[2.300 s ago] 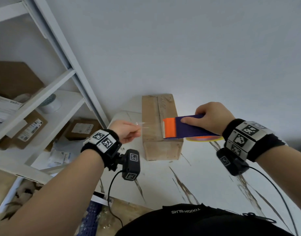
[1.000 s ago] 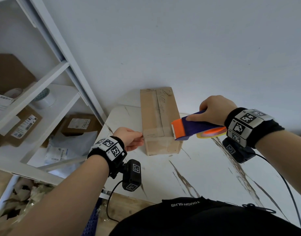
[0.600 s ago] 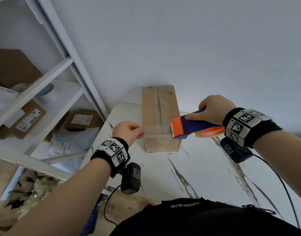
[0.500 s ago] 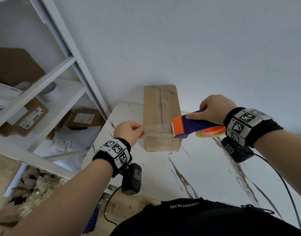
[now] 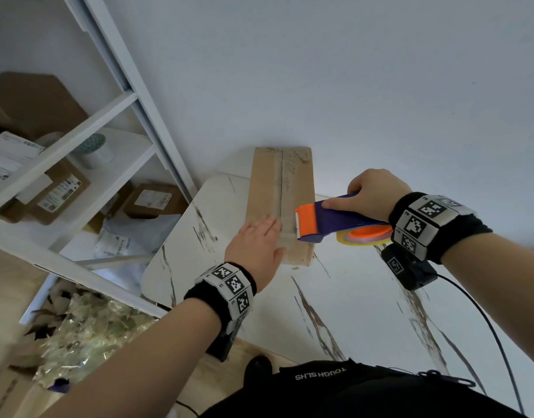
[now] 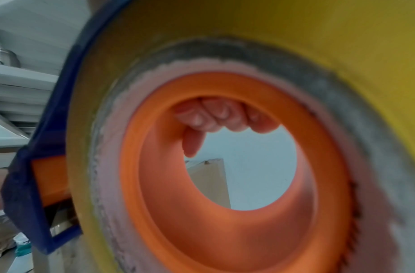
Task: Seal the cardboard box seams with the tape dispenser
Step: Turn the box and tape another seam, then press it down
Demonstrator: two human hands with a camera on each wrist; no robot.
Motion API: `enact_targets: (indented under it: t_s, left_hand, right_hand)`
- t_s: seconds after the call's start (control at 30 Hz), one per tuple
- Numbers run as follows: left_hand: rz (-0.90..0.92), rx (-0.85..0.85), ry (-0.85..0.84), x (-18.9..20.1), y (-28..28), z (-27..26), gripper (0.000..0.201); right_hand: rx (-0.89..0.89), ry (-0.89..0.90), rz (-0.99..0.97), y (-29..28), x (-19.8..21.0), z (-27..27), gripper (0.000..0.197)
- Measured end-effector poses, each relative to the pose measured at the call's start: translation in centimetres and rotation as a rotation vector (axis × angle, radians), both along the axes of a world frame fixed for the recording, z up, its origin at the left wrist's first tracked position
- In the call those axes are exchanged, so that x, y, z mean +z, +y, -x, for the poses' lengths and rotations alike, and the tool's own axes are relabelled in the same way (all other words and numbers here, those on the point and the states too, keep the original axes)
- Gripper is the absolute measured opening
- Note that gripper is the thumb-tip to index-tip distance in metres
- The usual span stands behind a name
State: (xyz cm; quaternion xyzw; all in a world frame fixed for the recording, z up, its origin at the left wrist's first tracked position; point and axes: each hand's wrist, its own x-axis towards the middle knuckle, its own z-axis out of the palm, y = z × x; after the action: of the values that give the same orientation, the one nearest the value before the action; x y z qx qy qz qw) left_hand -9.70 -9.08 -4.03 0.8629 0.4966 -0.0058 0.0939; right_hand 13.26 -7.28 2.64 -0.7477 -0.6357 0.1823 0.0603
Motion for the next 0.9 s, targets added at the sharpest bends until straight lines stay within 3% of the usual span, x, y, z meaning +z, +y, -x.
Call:
enact_targets:
  t_s: [0.17,0.5,0.9]
  left_hand:
    - [0.015,-0.027,-0.103,0.1,-0.2,-1.9,0.055]
    - [-0.092,-0.061,0.194,-1.6,-1.1,-1.8,0.062]
    - [-0.08,-0.064,0.226,-1.1,-1.0,-2.3,0.06]
  right_hand:
    - [0.033,0.047,0.005,0.1,-0.5,-0.7,0.054]
    - [0.065,0.082,-0.01,-0.4,-1.4,-1.9,0.058]
    - [-0.083,0.17,0.013,-2.8,-3.8,-7.2,0.049]
